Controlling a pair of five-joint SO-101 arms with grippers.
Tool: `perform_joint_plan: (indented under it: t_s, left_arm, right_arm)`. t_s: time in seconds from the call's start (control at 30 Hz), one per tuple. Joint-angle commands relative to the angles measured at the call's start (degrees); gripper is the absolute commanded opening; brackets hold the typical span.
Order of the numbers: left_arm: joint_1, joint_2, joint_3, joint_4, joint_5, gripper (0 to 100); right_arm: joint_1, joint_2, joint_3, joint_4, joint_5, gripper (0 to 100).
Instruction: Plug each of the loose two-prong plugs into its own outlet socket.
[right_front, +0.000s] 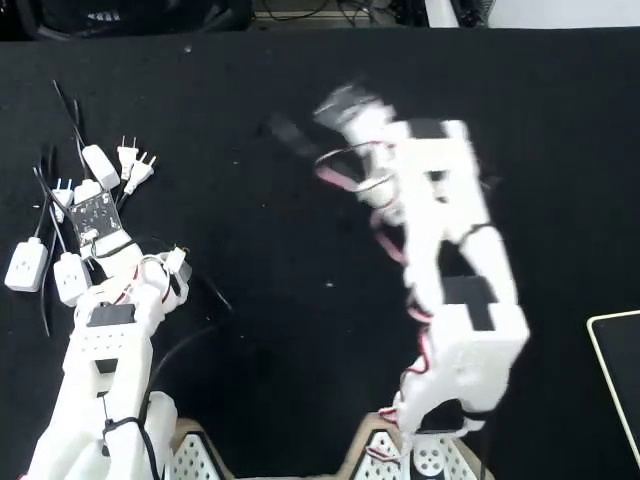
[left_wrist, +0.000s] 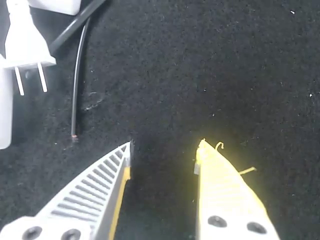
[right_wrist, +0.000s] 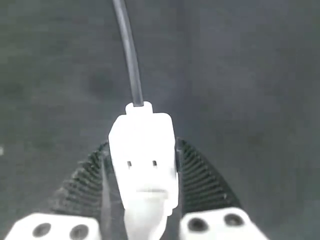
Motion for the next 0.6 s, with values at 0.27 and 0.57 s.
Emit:
perform_joint_plan:
  t_s: [0.27, 0.57]
  left_arm:
    - [0.0, -1.1, -3.7, 0.2, 0.4, 21]
    - [-0.2, -1.1, -3.6, 0.2, 0.4, 21]
  right_arm:
    - [24.1, 12.1, -29.1, 11.1, -12.6, 1.1]
    - [27.8, 36.4, -62.7, 20.0, -9.3, 1.1]
